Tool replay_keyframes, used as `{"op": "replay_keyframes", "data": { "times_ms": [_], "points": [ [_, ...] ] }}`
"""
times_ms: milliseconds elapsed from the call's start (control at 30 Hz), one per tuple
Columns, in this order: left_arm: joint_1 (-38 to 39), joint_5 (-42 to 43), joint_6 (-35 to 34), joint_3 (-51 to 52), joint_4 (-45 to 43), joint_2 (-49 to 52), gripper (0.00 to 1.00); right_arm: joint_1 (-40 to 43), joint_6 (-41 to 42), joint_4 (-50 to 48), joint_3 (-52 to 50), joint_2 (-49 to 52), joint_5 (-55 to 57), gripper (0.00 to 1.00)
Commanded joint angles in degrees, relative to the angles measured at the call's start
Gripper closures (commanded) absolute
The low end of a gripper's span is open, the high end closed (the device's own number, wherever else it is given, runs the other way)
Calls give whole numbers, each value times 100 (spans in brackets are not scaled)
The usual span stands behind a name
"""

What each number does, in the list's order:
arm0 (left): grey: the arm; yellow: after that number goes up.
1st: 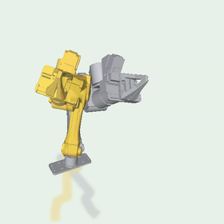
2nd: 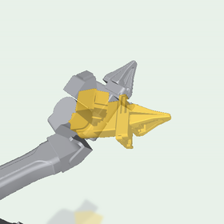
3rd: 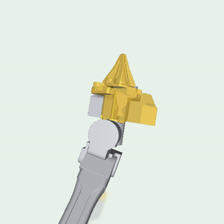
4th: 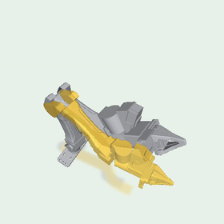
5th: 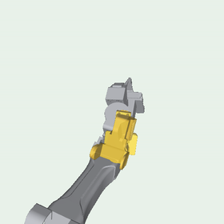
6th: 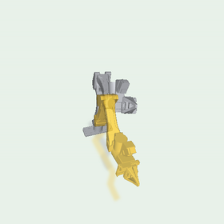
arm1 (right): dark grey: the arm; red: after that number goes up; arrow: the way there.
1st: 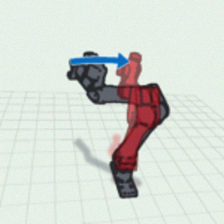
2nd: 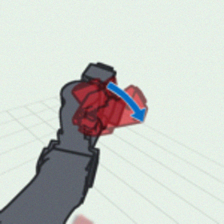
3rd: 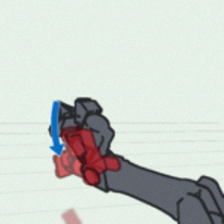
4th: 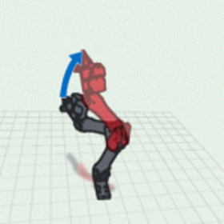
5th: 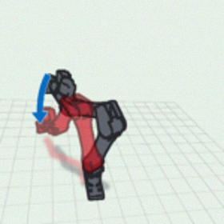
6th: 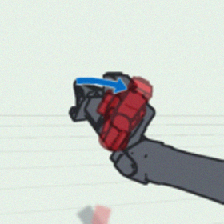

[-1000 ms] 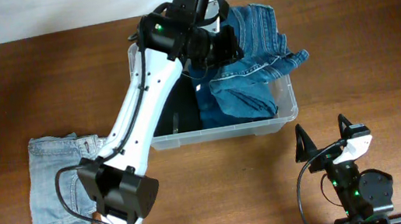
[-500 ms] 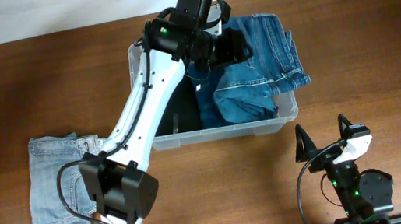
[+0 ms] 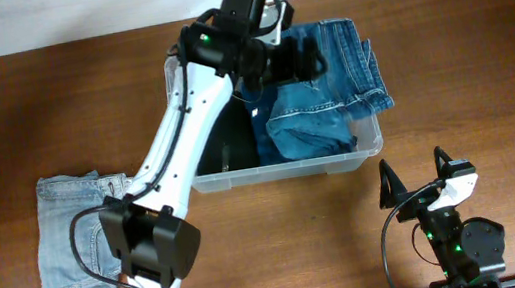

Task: Pack container
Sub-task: 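Lower the dark jeans onto the garments in the bin and flatten them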

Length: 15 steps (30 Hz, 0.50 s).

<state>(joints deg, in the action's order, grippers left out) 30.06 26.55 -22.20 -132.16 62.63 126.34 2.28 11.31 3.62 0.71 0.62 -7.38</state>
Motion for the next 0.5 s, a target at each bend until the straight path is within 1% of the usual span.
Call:
{"op": "replay_keyframes", "data": {
  "times_ms": [0,33,100,200,233,267,400,467],
  "points": [
    [-293,-442,501,-175,24,-50,3,37,-55,22,-39,-44,46,2],
    [-369,-828,658,-184,94,-55,2,37,-55,22,-39,-44,46,2],
    [-431,-1209,776,-184,219,-59,3,37,-55,22,-39,-44,46,2],
    [-511,-1292,1095,-184,407,-59,3,37,-55,22,-39,-44,48,1],
    [-511,-1290,1172,-181,437,-59,6,37,-55,22,-39,-44,46,1],
    [-509,-1303,1250,-181,470,-57,10,37,-55,22,-39,-44,46,2],
    [-459,-1471,1311,-181,474,-57,36,37,-55,22,-39,-44,46,2],
    [-424,-1526,1309,-181,466,-44,47,37,-55,22,-39,-44,46,2]
  ]
}}
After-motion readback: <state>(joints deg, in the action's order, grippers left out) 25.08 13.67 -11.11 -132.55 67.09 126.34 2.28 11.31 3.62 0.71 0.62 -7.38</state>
